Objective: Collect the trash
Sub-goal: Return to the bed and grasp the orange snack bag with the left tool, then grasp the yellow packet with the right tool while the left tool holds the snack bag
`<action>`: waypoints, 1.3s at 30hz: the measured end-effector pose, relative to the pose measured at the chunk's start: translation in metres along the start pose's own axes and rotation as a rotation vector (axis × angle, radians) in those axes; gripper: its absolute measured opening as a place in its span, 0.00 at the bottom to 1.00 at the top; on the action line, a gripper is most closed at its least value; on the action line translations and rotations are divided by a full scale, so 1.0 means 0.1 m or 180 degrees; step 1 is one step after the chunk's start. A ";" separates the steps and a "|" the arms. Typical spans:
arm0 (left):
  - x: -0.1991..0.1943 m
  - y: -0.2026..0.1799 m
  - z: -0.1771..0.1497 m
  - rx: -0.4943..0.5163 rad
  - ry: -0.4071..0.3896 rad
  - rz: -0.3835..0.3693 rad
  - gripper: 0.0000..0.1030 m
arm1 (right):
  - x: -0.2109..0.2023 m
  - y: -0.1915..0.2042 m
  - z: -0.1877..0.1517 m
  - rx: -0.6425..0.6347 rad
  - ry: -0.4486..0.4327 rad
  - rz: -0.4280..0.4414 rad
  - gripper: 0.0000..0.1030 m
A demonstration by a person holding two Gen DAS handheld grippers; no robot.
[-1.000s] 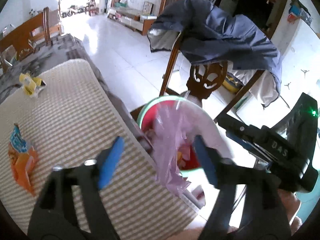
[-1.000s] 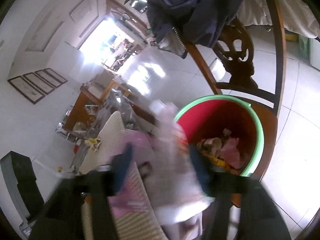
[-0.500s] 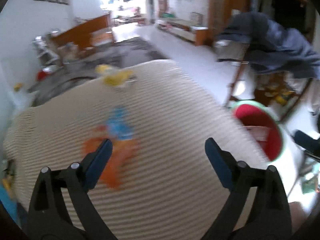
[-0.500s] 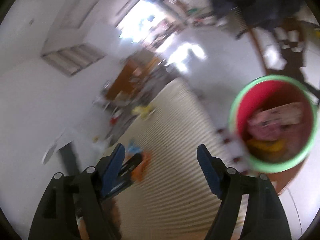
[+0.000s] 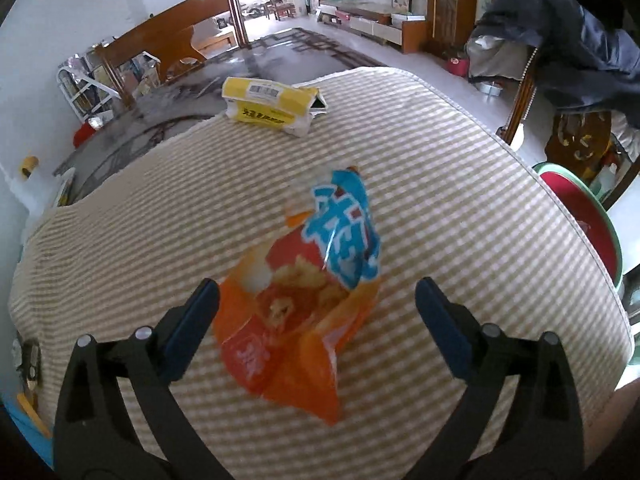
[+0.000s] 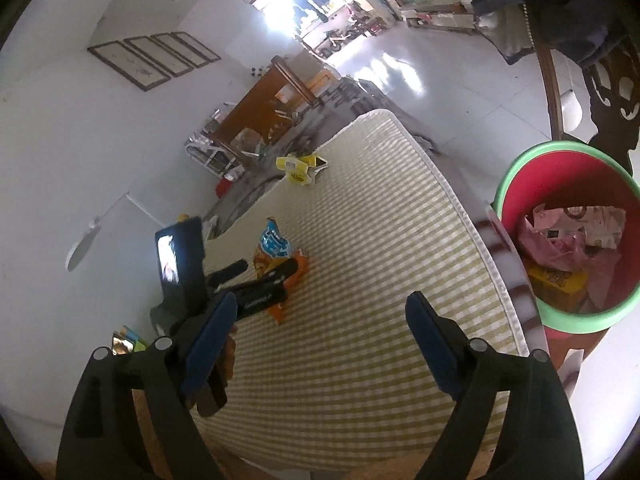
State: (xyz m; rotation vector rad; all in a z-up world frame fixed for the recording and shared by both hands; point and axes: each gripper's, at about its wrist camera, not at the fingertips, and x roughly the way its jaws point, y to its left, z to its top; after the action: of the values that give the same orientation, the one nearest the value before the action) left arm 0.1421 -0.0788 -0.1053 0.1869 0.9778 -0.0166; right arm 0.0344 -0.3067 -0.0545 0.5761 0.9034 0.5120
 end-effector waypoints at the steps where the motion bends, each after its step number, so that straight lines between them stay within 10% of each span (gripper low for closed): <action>1: 0.04 0.01 0.01 -0.0022 0.0049 0.0028 0.81 | 0.01 0.03 0.01 -0.0025 0.0016 -0.0020 0.81; 2: 0.08 0.02 0.01 -0.0070 0.0108 0.0077 0.68 | 0.02 0.05 0.00 -0.0052 0.0032 -0.0041 0.81; 14: -0.95 0.62 -0.56 -0.0766 -0.0347 -0.0162 0.64 | 0.34 0.15 0.11 -0.0298 0.0305 -0.0345 0.81; 23: -0.77 1.19 -0.94 -0.1607 -0.0142 -0.0439 0.64 | 1.50 0.71 0.63 -0.1056 0.0401 -0.0829 0.81; 28: -0.92 1.18 -0.90 -0.1553 -0.0328 -0.0379 0.65 | 2.22 0.81 1.02 -0.1537 0.0256 -0.1405 0.81; 39: -0.95 1.38 -0.97 -0.1894 -0.0389 -0.0561 0.65 | 3.30 0.79 1.59 -0.1340 0.0165 -0.1733 0.86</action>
State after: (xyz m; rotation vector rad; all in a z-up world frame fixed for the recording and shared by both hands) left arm 0.0230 0.0667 -0.0585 -0.4424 0.8374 0.1001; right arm 0.3259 -0.0789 -0.1147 -0.0733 0.9229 0.2090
